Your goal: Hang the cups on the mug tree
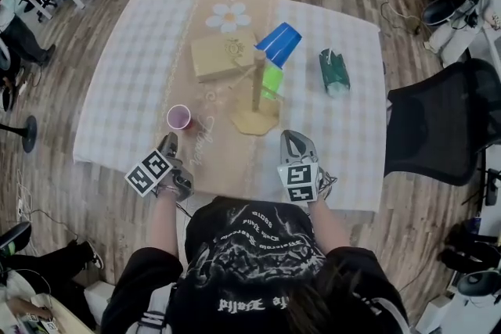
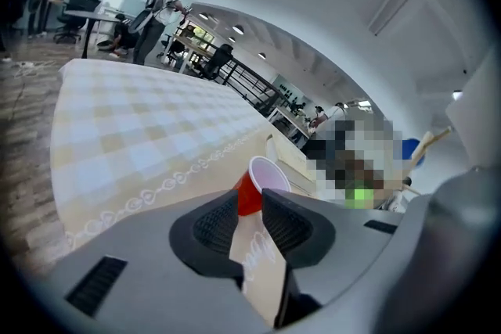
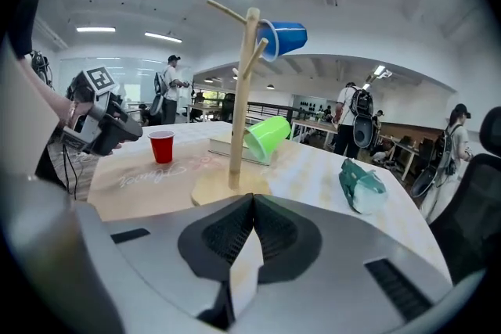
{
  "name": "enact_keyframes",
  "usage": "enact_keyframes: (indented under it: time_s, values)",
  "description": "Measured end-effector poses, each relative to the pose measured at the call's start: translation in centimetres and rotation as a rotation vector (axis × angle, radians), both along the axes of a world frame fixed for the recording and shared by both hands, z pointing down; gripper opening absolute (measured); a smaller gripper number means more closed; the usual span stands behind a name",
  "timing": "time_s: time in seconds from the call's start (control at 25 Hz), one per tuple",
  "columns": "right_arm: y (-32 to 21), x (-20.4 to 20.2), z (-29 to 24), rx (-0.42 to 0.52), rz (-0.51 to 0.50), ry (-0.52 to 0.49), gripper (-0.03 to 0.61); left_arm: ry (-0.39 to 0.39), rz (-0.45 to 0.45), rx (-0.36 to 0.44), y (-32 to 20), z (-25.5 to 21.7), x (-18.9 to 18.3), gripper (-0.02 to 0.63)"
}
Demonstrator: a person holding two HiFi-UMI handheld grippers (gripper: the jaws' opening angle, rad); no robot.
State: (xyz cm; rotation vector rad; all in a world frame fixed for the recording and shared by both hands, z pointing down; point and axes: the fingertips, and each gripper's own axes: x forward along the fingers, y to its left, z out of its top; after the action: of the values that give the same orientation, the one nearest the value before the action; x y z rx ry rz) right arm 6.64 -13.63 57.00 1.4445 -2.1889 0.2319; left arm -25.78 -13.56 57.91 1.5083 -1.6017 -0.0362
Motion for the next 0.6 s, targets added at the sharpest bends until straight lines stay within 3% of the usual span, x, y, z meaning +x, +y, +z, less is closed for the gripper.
enact_keyframes:
  time_s: [0.04,0.2,0.32,0.6]
  values:
    - [0.3,0.2,0.2,-0.007,0.010,-0.009,0.008,0.023,-0.010,0.005,-0.4,-0.1,-0.3,0.107]
    - [1.2,1.5,0.6,-0.024,0.062,-0.025,0.008,0.069,-0.012,0.017,-2.5,-0.5,-1.1,0.146]
    - [1.8,2.3,1.1,-0.043,0.099,-0.044,0.008,0.086,-0.003,-0.003,-3.6,-0.3,-1.3,0.212]
    - [2.5,3.3,1.8,-0.066,0.158,-0.061,0.008,0.040,0.003,-0.084,-4.6,0.8,-1.3,0.216]
